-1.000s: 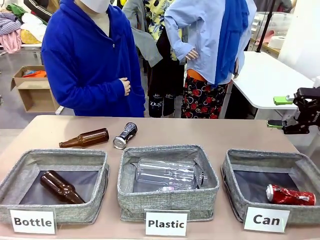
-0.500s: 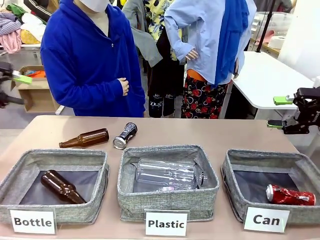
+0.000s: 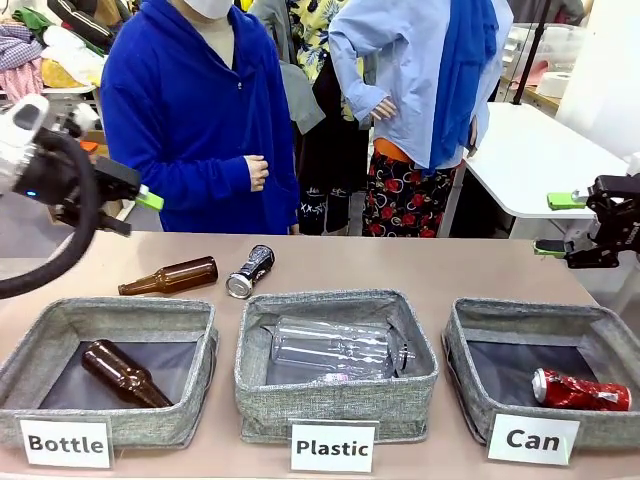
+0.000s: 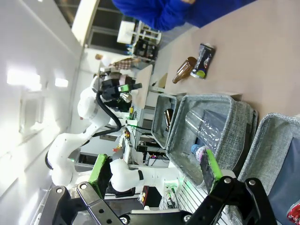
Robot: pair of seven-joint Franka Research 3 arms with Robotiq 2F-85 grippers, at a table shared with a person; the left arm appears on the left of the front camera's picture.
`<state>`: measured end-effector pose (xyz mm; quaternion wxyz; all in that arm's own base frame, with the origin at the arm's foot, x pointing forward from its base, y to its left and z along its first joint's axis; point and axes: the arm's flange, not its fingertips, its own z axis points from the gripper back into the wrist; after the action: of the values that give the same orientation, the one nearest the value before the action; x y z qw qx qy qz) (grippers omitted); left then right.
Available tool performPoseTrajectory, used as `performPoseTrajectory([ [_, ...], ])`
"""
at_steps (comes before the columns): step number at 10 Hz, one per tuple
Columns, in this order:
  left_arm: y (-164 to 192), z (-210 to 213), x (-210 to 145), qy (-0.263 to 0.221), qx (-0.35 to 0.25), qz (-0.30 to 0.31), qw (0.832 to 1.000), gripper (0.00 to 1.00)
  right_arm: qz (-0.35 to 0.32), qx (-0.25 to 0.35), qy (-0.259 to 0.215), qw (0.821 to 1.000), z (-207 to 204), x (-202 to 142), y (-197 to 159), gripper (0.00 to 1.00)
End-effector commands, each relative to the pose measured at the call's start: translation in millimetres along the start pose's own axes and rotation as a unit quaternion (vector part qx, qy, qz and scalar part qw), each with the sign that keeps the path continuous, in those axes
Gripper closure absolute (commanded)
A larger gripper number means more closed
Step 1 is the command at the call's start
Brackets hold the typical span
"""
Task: Sort the can waste into the basket.
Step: Pick up the can waste from the table and place it in the right Fabric basket.
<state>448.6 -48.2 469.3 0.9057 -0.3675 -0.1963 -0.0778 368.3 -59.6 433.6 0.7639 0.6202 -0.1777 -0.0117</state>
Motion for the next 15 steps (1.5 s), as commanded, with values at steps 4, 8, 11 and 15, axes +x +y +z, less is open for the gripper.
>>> performPoseTrajectory([
  [4, -1, -2, 5, 0.009, -0.033, -0.029, 0.999, 0.00, 0.004, -0.002, 0.002, 1.000, 3, 1, 2, 0.00],
  [8, 89, 156, 23, 0.020, -0.273, 0.013, 0.962, 0.00, 0.004, -0.002, 0.002, 1.000, 3, 1, 2, 0.00],
  [11, 149, 222, -25, -0.027, -0.325, 0.018, 0.945, 0.00, 0.004, -0.002, 0.002, 1.000, 3, 1, 2, 0.00],
  [15, 239, 263, -88, -0.050, -0.403, -0.014, 0.914, 0.00, 0.004, -0.002, 0.002, 1.000, 3, 1, 2, 0.00],
])
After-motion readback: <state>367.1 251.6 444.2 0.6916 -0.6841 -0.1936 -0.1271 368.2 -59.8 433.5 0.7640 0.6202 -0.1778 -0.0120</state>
